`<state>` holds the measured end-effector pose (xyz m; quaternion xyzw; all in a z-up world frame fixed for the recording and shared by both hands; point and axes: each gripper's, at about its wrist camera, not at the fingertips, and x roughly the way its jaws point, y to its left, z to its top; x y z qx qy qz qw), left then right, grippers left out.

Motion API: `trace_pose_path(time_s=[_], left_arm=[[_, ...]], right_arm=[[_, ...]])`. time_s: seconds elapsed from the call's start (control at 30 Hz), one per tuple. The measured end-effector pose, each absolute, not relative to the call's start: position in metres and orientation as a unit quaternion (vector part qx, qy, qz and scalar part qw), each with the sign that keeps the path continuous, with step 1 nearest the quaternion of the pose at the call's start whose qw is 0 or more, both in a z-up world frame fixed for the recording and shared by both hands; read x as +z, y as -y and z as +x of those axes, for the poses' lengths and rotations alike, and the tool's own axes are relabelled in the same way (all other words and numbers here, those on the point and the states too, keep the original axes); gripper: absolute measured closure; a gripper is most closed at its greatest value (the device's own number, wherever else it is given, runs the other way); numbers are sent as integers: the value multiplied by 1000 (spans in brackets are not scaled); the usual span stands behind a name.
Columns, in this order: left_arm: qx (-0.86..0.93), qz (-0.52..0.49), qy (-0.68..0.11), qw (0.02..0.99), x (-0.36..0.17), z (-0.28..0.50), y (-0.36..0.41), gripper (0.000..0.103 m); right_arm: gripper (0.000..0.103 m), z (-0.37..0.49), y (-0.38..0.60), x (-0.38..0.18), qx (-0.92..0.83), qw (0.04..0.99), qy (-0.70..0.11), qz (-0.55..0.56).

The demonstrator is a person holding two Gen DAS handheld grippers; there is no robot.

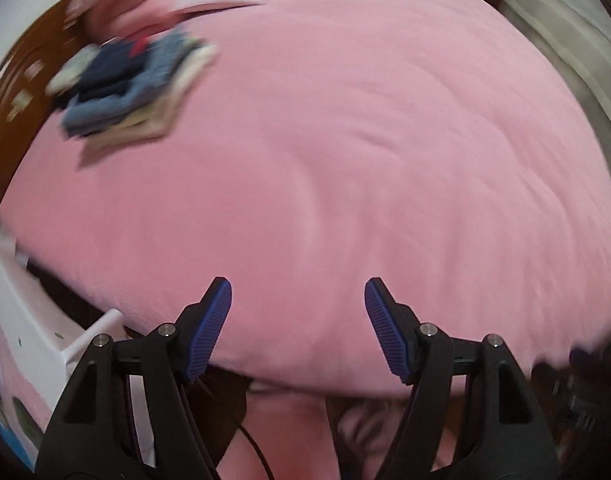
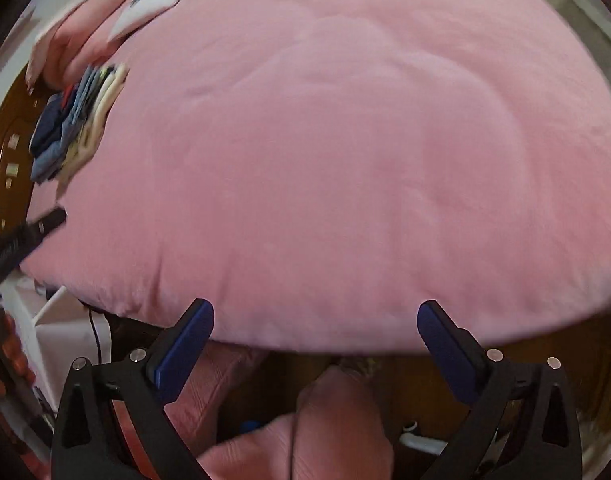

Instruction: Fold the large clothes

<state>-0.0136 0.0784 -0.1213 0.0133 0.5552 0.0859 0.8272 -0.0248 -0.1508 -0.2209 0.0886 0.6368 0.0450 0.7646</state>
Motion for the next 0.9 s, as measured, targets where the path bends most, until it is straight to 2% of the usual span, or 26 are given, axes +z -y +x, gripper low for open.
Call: trace_pose_path(time_s=[0.13, 0.33, 0.43, 0.57, 0.77, 0.9], left_arm=[[11, 58, -581, 812, -81, -21, -33, 36], [-26, 64, -553, 831, 3, -10, -12, 35], [-23, 54, -545, 836, 26, -10, -13, 27], [5, 36, -541, 840, 32, -28, -18, 26], [46, -14, -548, 835, 25, -67, -40, 26], [66, -26, -515, 854, 38, -80, -53, 26]], right_arm=[[0, -59, 173, -174, -4, 776, -620, 119], [0, -61, 194, -94, 0, 775, -618, 128], [0, -46, 186, -57, 23, 776, -615, 138], [0, -40, 165, -8, 65, 768, -611, 182], [0, -57, 115, 27, 53, 805, -589, 42], [0, -79, 83, 43, 77, 805, -587, -14]])
